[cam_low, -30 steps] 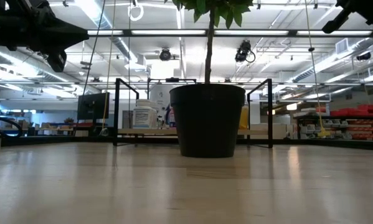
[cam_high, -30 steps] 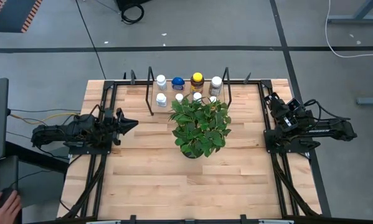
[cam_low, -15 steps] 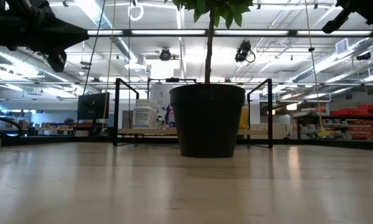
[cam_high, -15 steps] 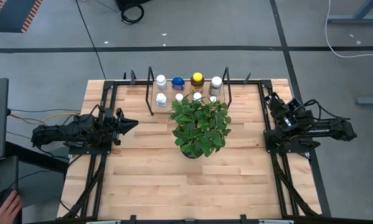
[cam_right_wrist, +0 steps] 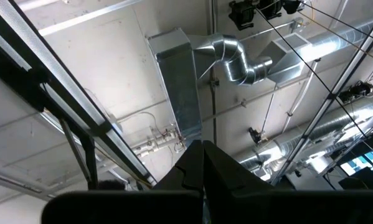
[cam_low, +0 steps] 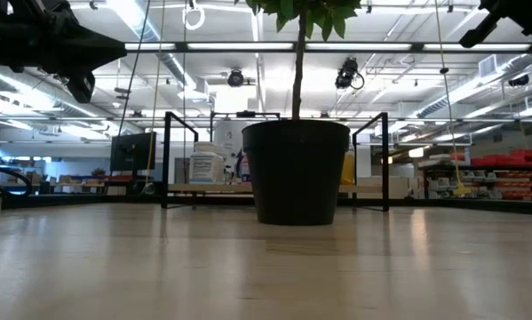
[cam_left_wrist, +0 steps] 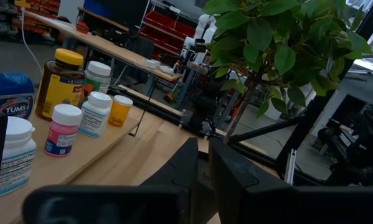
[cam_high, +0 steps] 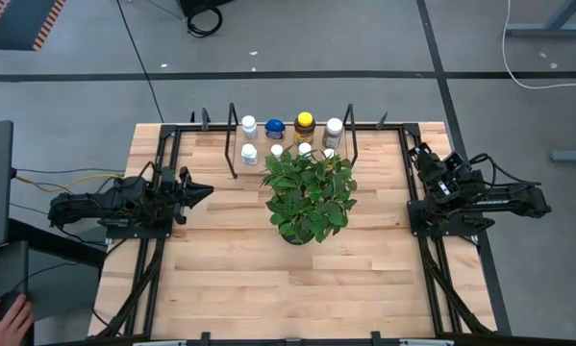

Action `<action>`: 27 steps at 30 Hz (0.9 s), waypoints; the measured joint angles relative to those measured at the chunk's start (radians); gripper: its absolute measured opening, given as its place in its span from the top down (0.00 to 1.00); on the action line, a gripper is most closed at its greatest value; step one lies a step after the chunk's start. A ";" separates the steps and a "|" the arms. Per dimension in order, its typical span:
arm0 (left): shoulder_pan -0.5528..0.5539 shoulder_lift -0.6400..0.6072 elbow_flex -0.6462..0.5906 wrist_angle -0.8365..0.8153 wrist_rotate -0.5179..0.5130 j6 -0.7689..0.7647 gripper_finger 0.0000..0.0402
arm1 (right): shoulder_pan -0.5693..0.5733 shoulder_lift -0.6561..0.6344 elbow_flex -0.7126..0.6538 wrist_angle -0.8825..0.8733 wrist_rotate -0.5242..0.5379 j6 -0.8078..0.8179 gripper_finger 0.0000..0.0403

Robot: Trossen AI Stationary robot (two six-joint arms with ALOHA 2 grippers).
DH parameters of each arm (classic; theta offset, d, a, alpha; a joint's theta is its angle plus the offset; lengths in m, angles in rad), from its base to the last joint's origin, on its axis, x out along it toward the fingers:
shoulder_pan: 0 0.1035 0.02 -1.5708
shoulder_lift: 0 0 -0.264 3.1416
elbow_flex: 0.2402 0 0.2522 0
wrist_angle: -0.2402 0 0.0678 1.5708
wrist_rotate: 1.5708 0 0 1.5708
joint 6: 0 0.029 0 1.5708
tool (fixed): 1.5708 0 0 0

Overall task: Pick and place medicine bottles onto shelf by color
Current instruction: Return to Home Position

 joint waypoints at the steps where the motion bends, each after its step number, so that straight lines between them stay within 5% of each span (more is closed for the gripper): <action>1: 0.000 0.000 0.000 0.000 0.000 -0.001 0.88 | 0.000 0.000 0.000 0.000 0.000 0.000 0.98; 27: 0.000 0.000 0.000 0.000 0.000 0.000 0.91 | 0.000 0.000 0.000 0.000 0.000 0.000 0.98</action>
